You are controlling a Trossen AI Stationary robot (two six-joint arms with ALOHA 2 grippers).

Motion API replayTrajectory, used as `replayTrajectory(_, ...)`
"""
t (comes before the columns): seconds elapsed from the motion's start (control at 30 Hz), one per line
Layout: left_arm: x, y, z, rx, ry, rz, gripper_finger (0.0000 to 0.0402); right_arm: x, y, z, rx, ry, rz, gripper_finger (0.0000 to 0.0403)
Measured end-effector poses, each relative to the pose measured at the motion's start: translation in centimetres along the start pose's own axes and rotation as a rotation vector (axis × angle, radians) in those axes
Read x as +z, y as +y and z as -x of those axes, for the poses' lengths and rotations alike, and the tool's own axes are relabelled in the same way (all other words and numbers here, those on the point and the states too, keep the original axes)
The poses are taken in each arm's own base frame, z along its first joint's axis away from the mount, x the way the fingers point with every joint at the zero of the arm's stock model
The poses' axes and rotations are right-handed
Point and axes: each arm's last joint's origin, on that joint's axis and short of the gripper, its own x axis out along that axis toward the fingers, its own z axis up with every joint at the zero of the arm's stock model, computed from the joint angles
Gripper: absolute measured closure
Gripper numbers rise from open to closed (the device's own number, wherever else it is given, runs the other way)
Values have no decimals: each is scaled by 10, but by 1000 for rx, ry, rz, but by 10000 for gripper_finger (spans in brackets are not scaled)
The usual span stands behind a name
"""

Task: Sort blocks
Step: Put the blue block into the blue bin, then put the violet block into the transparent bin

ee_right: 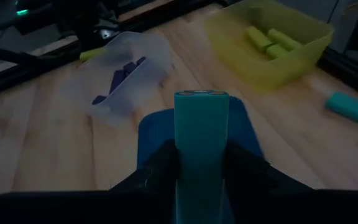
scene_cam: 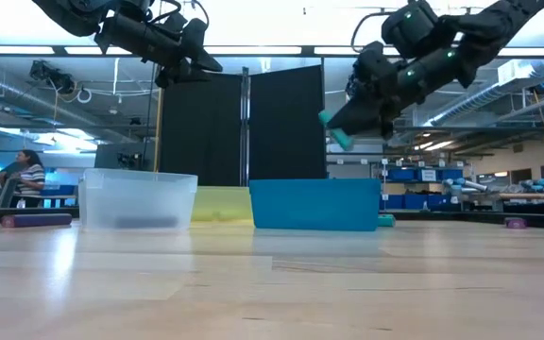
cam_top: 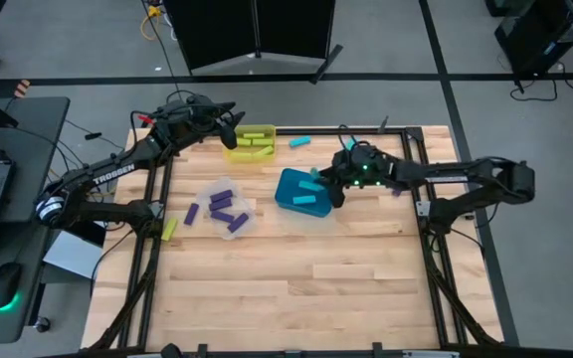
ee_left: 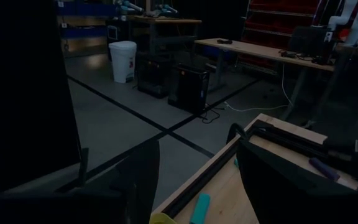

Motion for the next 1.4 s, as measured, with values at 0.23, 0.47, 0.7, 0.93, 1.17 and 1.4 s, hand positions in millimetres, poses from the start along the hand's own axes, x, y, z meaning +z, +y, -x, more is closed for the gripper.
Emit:
replayTrajectory(0.23,0,0,0,1,5,0,177,-7,-1,-16,36,48,-12,182)
replayTrajectory(0.47,-1,0,0,1,12,5,177,4,1,-21,44,22,43,155)
replayTrajectory(0.7,-8,1,1,14,114,64,177,40,9,6,-16,-233,198,165)
replayTrajectory(0.93,-2,-15,14,69,392,37,184,57,0,30,-92,-345,266,174)
replayTrajectory(1.17,28,-45,67,55,720,-15,183,57,-7,28,-88,-328,332,181)
replayTrajectory(1.4,30,-60,115,182,1082,128,183,56,-11,27,-93,-318,378,182)
